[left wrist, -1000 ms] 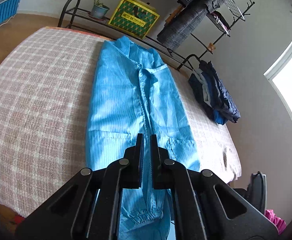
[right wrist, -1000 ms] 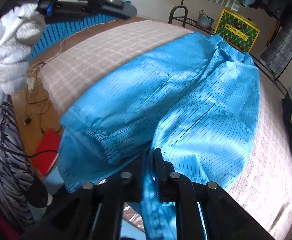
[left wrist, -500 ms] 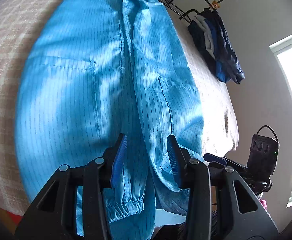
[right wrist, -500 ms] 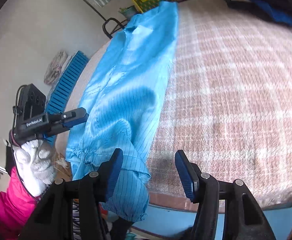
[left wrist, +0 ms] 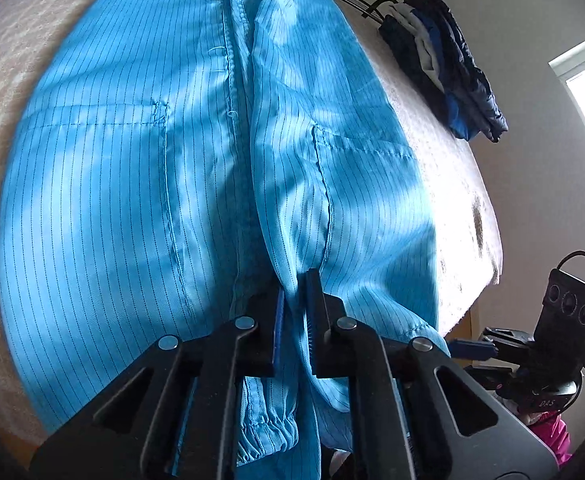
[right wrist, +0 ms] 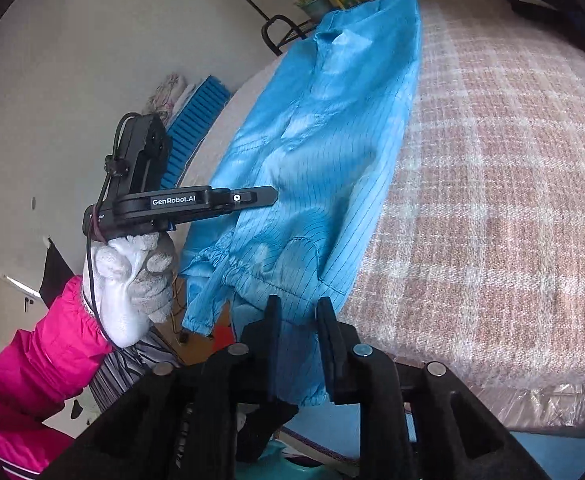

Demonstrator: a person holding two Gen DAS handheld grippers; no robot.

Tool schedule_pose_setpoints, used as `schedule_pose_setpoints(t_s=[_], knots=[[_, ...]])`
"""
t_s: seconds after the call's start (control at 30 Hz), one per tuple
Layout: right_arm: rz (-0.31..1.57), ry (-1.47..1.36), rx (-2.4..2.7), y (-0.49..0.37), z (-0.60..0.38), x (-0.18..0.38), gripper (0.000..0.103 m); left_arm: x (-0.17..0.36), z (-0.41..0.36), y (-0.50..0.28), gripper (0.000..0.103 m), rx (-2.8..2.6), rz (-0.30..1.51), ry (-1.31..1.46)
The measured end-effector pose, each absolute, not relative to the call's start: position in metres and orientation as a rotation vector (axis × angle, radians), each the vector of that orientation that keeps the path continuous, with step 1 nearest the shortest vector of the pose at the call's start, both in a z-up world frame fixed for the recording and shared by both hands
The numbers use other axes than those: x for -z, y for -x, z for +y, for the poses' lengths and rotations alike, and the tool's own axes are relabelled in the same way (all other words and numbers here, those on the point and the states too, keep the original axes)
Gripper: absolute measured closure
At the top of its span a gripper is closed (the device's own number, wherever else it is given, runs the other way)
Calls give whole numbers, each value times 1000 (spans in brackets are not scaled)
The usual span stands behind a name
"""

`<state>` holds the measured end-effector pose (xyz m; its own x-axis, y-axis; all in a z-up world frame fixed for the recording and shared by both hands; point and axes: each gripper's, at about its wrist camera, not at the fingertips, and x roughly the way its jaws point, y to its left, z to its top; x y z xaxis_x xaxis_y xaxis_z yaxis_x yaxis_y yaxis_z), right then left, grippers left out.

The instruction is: Fold large clothes

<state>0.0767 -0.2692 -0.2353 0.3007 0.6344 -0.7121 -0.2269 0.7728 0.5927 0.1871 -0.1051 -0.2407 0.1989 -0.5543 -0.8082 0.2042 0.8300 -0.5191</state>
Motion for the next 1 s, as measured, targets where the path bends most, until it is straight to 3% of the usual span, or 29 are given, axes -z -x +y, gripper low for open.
schedule_pose_setpoints(t_s=[0.03, 0.13, 0.2, 0.3, 0.33, 0.37, 0.4, 0.43, 0.63, 0.67, 0.77, 0.8, 1.0], knots=[[1133, -445, -566, -78, -273, 239, 55, 240, -106, -187, 96, 543, 1265, 325], [1172, -443, -543, -79, -275, 251, 60, 240, -105, -186, 96, 544, 1261, 316], [1203, -424, -576, -75, -265, 257, 97, 240, -105, -186, 96, 545, 1261, 315], [1199, -333, -687, -53, -240, 246, 98, 240, -105, -187, 96, 545, 1263, 320], [1178, -281, -707, -47, -233, 238, 97, 240, -105, -187, 96, 548, 1263, 321], [1150, -252, -708, -42, -231, 231, 89, 240, -105, -187, 96, 549, 1263, 321], [1133, -257, -701, -42, -233, 226, 70, 240, -104, -187, 96, 551, 1264, 321], [1113, -284, -684, -44, -238, 223, 64, 240, -104, -187, 96, 551, 1263, 319], [1126, -456, -473, -85, -284, 242, 58, 240, -105, -185, 97, 547, 1261, 314], [1141, -463, -461, -92, -283, 248, 59, 239, -105, -185, 97, 547, 1259, 313], [1180, -469, -499, -104, -271, 262, 99, 237, -109, -185, 98, 550, 1254, 316], [1178, -434, -484, -105, -266, 261, 102, 235, -111, -184, 98, 560, 1251, 330], [1141, -387, -405, -97, -279, 243, 103, 237, -140, -180, 98, 611, 1242, 247]])
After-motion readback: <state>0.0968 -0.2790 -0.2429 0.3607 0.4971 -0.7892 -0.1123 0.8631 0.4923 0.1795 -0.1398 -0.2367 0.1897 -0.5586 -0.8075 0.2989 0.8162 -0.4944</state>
